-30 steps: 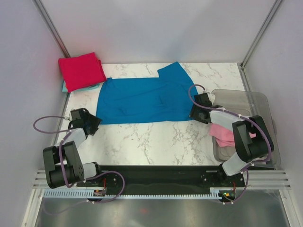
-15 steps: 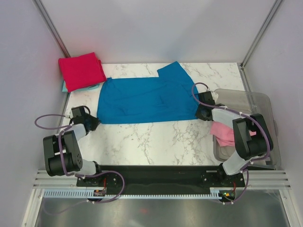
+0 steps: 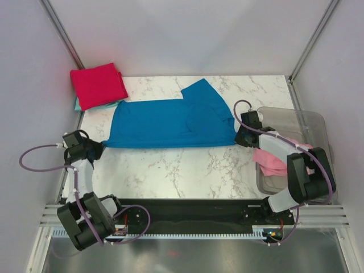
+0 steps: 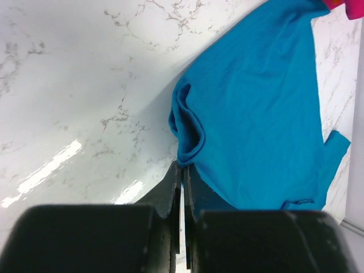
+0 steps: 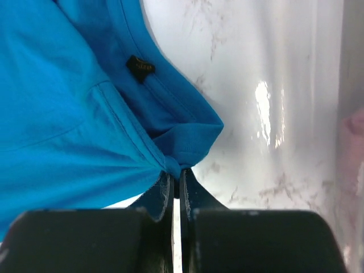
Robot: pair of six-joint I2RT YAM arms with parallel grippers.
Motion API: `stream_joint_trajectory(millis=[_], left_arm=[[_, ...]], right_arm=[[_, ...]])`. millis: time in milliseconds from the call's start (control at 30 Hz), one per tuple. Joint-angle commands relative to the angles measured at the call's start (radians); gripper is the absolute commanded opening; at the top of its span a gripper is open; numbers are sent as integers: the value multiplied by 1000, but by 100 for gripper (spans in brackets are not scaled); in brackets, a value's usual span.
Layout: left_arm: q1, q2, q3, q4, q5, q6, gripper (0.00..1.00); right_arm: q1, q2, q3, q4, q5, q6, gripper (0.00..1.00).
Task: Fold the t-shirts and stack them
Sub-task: Fold the tshirt
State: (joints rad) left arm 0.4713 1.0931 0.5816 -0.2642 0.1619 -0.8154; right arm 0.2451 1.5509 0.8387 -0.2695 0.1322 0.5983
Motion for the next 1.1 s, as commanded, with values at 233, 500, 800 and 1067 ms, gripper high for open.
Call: stream_joint_trajectory(millis=[233, 500, 800, 1067], left_arm=[[86, -301, 9, -282, 74, 107, 2], [84, -464, 18, -427, 145, 64, 24], [82, -498, 110, -538, 179, 128, 70], [17, -392, 214, -423, 239, 237, 70]], right_arm=[[5, -305, -130, -175, -22, 83, 0], [19, -544, -228, -272, -68, 156, 15], [23, -706, -158, -436, -56, 155, 64], [25, -504, 95, -317, -101, 22, 67]])
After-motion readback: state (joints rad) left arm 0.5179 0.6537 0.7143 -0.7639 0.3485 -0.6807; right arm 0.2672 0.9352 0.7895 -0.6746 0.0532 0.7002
